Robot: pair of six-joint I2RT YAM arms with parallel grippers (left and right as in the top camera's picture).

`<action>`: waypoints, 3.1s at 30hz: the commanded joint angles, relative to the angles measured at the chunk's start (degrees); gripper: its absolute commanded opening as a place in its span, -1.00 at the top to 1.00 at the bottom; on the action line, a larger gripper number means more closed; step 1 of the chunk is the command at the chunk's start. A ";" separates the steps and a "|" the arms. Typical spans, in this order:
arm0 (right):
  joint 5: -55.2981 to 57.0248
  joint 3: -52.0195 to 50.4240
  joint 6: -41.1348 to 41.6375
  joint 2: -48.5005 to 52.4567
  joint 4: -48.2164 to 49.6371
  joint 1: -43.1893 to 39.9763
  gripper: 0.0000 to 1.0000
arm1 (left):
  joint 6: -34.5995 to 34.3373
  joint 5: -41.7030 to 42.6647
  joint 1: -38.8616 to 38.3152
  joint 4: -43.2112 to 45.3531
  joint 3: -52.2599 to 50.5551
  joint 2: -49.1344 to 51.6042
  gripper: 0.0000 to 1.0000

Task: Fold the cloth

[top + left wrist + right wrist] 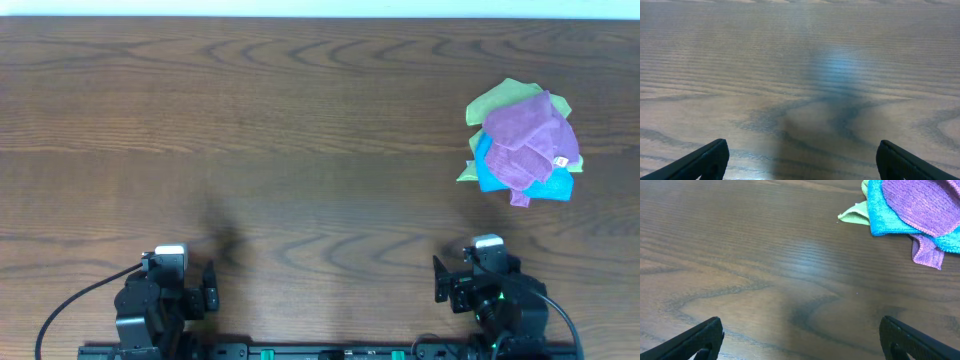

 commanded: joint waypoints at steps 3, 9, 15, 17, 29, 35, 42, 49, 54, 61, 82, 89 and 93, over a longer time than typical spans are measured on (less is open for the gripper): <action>0.57 -0.55 -1.01 -0.57 -0.17 -0.46 -0.99 | 1.05 -0.39 -0.24 -0.76 -0.22 -0.33 -0.91; 0.57 -0.55 -0.98 -0.57 -0.17 -0.46 -0.98 | 1.05 -0.39 -0.24 -0.74 -0.22 -0.33 -0.90; 0.57 -0.55 -1.01 -0.57 -0.17 -0.46 -0.98 | 1.05 -0.39 -0.24 -0.74 -0.22 -0.33 -0.90; 0.57 -0.55 -1.01 -0.57 -0.17 -0.46 -0.99 | 1.05 -0.37 -0.24 -0.74 -0.22 -0.33 -0.90; 0.57 -0.55 -1.01 -0.57 -0.17 -0.46 -0.98 | 1.05 -0.37 -0.24 -0.74 -0.22 -0.33 -0.91; 0.57 -0.55 -1.01 -0.57 -0.17 -0.46 -0.99 | 1.05 -0.39 -0.24 -0.74 -0.22 -0.33 -0.90; 0.57 -0.55 -1.01 -0.57 -0.17 -0.46 -0.99 | 1.03 -0.37 -0.24 -0.74 -0.22 -0.33 -0.90; 0.57 -0.55 -1.01 -0.57 -0.17 -0.46 -0.98 | 1.05 -0.39 -0.24 -0.74 -0.22 -0.33 -0.90; 0.57 -0.55 -1.01 -0.57 -0.17 -0.46 -0.99 | 1.05 -0.37 -0.24 -0.74 -0.22 -0.35 -0.91; 0.57 -0.55 -0.98 -0.57 -0.17 -0.46 -0.99 | 1.03 -0.39 -0.24 -0.74 -0.22 -0.33 -0.90; 3.48 3.23 2.73 5.68 7.87 -0.68 -0.99 | 1.05 -0.39 -0.24 -0.74 -0.22 -0.33 -0.90; 8.24 16.20 7.30 21.66 8.11 -4.13 -0.99 | 1.05 -0.39 -0.24 -0.76 -0.22 -0.33 -0.90; 10.16 27.50 8.70 34.07 8.11 -7.72 -0.98 | 1.05 -0.39 -0.24 -0.76 -0.22 -0.33 -0.90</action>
